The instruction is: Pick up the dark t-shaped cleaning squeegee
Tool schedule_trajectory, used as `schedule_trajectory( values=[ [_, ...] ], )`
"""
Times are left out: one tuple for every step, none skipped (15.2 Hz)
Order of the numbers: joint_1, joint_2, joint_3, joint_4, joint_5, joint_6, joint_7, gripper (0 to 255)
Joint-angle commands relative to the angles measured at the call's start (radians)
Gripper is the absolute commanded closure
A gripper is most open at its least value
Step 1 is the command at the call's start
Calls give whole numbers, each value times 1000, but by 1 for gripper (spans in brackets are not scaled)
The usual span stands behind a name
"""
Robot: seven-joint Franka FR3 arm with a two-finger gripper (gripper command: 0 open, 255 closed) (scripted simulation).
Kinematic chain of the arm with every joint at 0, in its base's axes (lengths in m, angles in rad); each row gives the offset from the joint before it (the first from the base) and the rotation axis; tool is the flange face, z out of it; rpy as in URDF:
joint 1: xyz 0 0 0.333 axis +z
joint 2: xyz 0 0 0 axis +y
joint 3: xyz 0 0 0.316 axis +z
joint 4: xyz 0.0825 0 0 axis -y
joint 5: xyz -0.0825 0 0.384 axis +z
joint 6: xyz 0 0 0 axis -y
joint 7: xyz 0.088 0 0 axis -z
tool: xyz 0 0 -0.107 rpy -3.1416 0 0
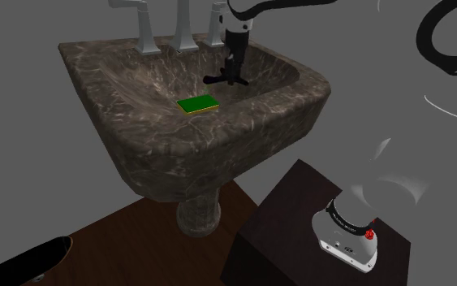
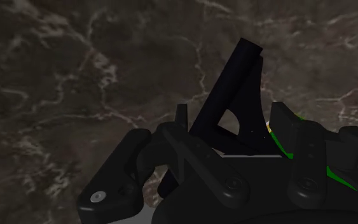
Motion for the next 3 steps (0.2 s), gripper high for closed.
schedule_trajectory(
  values=[
    [0,1,0,28,0,-27,-1,255],
    [0,1,0,29,0,-29,-1,255],
    [0,1,0,30,0,-29,-1,255]
  ],
)
